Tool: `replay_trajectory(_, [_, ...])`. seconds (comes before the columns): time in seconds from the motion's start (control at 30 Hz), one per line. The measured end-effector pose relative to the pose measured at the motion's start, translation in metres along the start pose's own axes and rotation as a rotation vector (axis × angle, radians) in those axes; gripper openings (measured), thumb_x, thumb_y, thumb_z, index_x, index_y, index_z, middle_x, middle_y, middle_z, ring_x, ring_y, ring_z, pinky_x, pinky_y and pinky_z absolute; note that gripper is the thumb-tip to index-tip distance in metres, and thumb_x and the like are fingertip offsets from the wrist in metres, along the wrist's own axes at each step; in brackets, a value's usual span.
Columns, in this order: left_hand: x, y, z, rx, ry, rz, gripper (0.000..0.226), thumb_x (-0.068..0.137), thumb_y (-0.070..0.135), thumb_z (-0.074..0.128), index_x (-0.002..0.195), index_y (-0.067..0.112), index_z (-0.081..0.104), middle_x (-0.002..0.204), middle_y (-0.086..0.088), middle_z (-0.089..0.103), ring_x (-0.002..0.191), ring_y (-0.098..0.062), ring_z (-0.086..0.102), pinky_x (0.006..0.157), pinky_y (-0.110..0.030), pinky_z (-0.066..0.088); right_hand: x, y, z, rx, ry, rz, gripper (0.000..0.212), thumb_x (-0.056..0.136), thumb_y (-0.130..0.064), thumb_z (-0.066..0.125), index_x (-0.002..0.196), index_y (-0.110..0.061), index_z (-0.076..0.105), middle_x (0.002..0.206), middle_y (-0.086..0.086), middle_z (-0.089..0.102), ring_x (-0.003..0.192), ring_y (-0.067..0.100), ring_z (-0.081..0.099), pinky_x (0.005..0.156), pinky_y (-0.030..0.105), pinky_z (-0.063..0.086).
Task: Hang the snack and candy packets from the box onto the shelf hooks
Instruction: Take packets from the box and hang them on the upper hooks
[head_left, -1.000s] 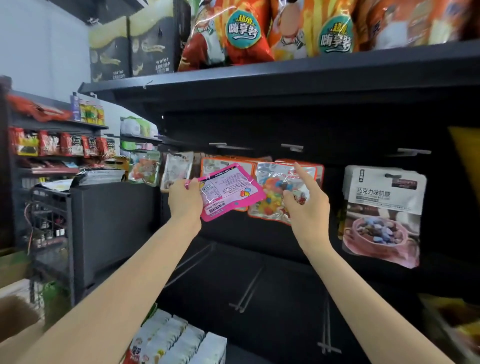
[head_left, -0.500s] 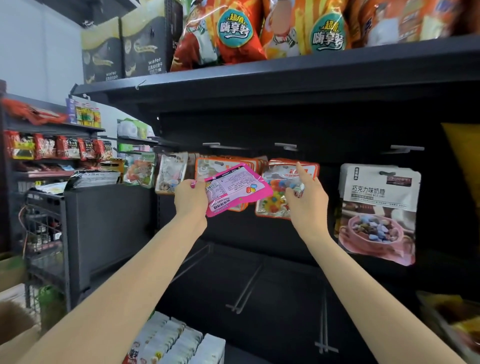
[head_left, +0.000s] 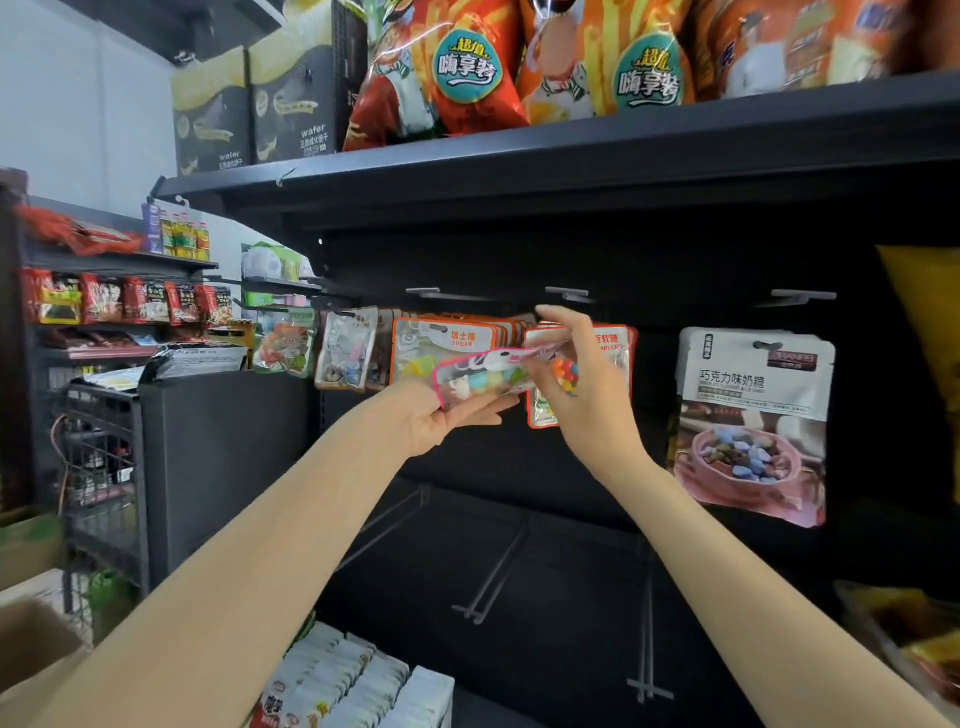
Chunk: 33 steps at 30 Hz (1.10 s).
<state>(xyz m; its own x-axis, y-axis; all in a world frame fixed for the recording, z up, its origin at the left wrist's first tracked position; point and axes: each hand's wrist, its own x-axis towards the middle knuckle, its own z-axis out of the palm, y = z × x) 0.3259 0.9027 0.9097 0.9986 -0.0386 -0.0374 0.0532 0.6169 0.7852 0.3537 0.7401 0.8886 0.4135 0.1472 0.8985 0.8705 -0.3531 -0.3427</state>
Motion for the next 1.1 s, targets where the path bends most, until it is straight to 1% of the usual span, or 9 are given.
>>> replay_trajectory(0.1, [-0.009, 0.003, 0.003, 0.096, -0.002, -0.022, 0.03, 0.099, 0.01, 0.041, 0.127, 0.0, 0.047, 0.11, -0.042, 0.05, 0.081, -0.044, 0.068, 0.054, -0.041, 0.058, 0.003, -0.004, -0.003, 0.011, 0.005, 0.044, 0.024, 0.091, -0.02, 0.061, 0.113, -0.026, 0.053, 0.101, -0.019, 0.057, 0.094, -0.002, 0.058, 0.077, 0.017, 0.054])
replay_trajectory(0.2, [-0.006, -0.004, 0.0, 0.631, 0.083, 0.054, 0.041, 0.096, 0.045, 0.044, 0.121, 0.015, 0.056, 0.119, -0.016, 0.06, 0.104, -0.033, 0.06, 0.082, -0.044, 0.05, 0.004, 0.003, -0.005, 0.06, 0.107, 0.143, 0.02, 0.091, -0.022, 0.062, 0.109, -0.023, 0.055, 0.1, -0.01, 0.062, 0.088, 0.0, 0.063, 0.065, 0.014, 0.054])
replay_trajectory(0.33, [-0.003, -0.013, -0.004, 0.765, 0.108, 0.466, 0.033, 0.098, 0.05, 0.035, 0.116, 0.028, 0.052, 0.113, 0.0, 0.063, 0.104, -0.017, 0.061, 0.098, -0.039, 0.046, 0.004, 0.002, 0.0, 0.107, 0.126, 0.212, 0.029, 0.091, -0.02, 0.061, 0.115, -0.029, 0.048, 0.106, -0.01, 0.061, 0.092, 0.005, 0.065, 0.062, 0.012, 0.054])
replay_trajectory(0.47, [-0.009, -0.01, -0.017, 0.912, -0.054, 0.878, 0.041, 0.093, 0.016, 0.056, 0.124, 0.036, 0.039, 0.118, 0.018, 0.051, 0.101, 0.005, 0.059, 0.083, -0.024, 0.055, 0.007, -0.007, 0.015, 0.056, 0.121, 0.179, 0.029, 0.093, -0.019, 0.057, 0.121, -0.028, 0.052, 0.11, -0.01, 0.059, 0.095, 0.005, 0.063, 0.066, 0.015, 0.056])
replay_trajectory(0.53, [-0.01, -0.002, -0.028, 1.057, -0.01, 0.937, 0.031, 0.094, 0.015, 0.054, 0.118, 0.035, 0.05, 0.122, 0.015, 0.054, 0.106, -0.005, 0.06, 0.094, -0.033, 0.051, 0.012, -0.013, 0.03, -0.016, 0.075, 0.168, 0.023, 0.095, -0.019, 0.053, 0.117, -0.024, 0.059, 0.109, -0.008, 0.06, 0.096, 0.004, 0.06, 0.07, 0.011, 0.05])
replay_trajectory(0.7, [-0.011, 0.036, -0.076, 0.986, 0.146, 0.873, 0.036, 0.096, 0.01, 0.048, 0.124, 0.031, 0.055, 0.133, 0.009, 0.05, 0.107, -0.002, 0.054, 0.081, -0.008, 0.048, 0.022, -0.034, 0.093, 0.08, -0.104, 0.179, 0.034, 0.093, -0.023, 0.058, 0.127, -0.026, 0.057, 0.121, -0.005, 0.054, 0.108, 0.003, 0.052, 0.087, 0.024, 0.052])
replay_trajectory(0.8, [-0.01, 0.065, -0.115, 0.894, 0.232, 0.861, 0.038, 0.097, 0.008, 0.046, 0.126, 0.03, 0.055, 0.129, 0.016, 0.044, 0.109, -0.002, 0.051, 0.089, -0.018, 0.05, 0.027, -0.049, 0.142, 0.019, -0.213, 0.127, 0.052, 0.09, -0.027, 0.062, 0.139, -0.027, 0.045, 0.114, -0.009, 0.041, 0.107, 0.001, 0.038, 0.09, 0.017, 0.037])
replay_trajectory(1.0, [0.004, 0.135, -0.204, 0.837, 0.312, 0.859, 0.04, 0.098, 0.004, 0.043, 0.131, 0.024, 0.052, 0.134, 0.009, 0.045, 0.088, 0.013, 0.05, 0.064, 0.001, 0.041, 0.059, -0.074, 0.257, 0.082, -0.31, 0.14, 0.056, 0.092, -0.025, 0.06, 0.143, -0.021, 0.04, 0.127, 0.005, 0.045, 0.122, 0.015, 0.043, 0.09, 0.007, 0.028])
replay_trajectory(1.1, [0.016, 0.174, -0.236, 0.828, 0.304, 0.86, 0.042, 0.097, 0.002, 0.043, 0.133, 0.02, 0.051, 0.133, 0.009, 0.045, 0.083, 0.017, 0.048, 0.06, 0.004, 0.039, 0.081, -0.081, 0.306, 0.085, -0.286, 0.122, 0.056, 0.092, -0.024, 0.06, 0.143, -0.02, 0.04, 0.123, 0.008, 0.046, 0.12, 0.02, 0.045, 0.1, 0.024, 0.038])
